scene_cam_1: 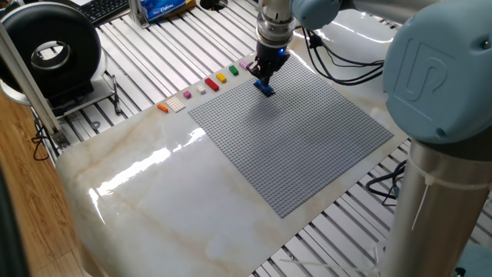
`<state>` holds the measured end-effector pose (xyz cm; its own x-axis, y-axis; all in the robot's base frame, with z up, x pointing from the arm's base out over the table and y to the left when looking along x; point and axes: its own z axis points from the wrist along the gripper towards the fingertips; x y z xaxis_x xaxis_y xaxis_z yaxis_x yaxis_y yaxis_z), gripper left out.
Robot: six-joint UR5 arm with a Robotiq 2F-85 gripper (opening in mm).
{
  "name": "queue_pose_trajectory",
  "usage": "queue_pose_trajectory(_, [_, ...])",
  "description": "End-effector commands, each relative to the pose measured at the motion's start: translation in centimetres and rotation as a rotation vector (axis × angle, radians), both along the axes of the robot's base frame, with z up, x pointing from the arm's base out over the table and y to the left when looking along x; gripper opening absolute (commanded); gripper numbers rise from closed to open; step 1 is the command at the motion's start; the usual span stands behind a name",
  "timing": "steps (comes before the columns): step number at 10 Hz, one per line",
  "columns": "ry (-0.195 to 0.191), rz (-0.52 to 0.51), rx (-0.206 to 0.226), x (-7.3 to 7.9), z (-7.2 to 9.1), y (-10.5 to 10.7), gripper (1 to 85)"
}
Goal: Stack small Lego blocks one on top of the other
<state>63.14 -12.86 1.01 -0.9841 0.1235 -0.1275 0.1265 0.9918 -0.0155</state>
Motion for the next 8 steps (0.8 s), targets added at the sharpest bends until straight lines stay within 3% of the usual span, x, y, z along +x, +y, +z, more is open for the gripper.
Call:
queue_pose_trajectory(1, [0.003, -0.004, 0.012, -0.23, 0.04, 0.1, 1.0])
queue_pose_trajectory(4, [0.028, 0.002, 0.017, -0.8, 0.76, 0.04, 1.0])
queue_pose_trajectory(7, [0.064, 0.035, 0.009, -0.83, 0.03, 0.06, 1.0])
queue_pose_trajectory(8, [0.082, 0.024, 0.003, -1.05, 0.71, 0.0, 1.0])
